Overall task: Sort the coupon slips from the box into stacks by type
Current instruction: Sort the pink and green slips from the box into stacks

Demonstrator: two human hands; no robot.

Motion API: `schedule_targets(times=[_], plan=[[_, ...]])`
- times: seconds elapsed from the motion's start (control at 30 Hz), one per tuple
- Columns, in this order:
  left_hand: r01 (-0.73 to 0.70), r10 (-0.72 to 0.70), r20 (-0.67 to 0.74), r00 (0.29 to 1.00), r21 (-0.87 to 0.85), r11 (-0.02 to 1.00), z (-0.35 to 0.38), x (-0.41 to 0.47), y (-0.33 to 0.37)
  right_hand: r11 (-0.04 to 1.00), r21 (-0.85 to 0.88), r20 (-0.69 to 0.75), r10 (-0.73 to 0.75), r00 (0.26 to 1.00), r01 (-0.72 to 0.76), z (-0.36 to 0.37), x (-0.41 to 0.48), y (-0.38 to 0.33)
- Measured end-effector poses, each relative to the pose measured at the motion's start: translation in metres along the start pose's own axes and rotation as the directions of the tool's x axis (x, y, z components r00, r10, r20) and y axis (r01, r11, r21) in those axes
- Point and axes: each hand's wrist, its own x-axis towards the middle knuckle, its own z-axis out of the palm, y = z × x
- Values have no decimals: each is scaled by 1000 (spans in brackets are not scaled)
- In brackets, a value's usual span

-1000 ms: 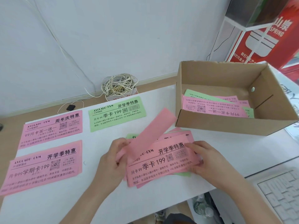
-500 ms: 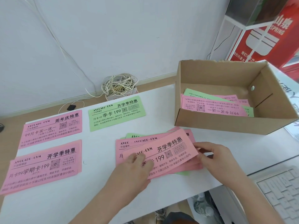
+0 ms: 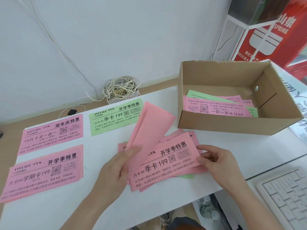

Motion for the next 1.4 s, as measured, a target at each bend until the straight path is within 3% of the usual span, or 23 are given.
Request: schedule_targets(times=[0.1,0.2,0.5,0.6,0.77,0.83,0.93,1.0,1.13,1.4], plan=[[-169,143,112,983,267,949,4,-2,8,994,104,-19,19,1000,-17,0,1,-3],[-258,173,223,959,439,861,11,0,11,963,263,-34,69,997,-58,1,1,-9],[-296,192,254,948,481,825,10,9,8,912,402,-112,133,985,-77,14,1,-19],[-326,202,283,938,511,795,10,9,11,866,485,-87,189,978,-124,14,1,-21],[-334,214,302,929,433,837,3,9,13,754,624,-1,261,965,-203,13,0,-24],[-262,161,296,942,341,903,-3,10,13,822,539,-29,234,972,-182,13,-1,-24],[-24,-28,230,973,222,975,-9,11,8,927,345,-39,170,985,-147,14,-3,-26],[84,-116,210,971,154,984,-9,11,6,959,261,-17,121,992,-113,14,-3,-25],[180,-192,175,966,81,980,-9,9,6,992,-122,-74,0,997,-9,14,0,-20],[270,-264,170,949,-11,963,-7,7,9,997,-77,-47,-6,999,3,13,1,-26]])
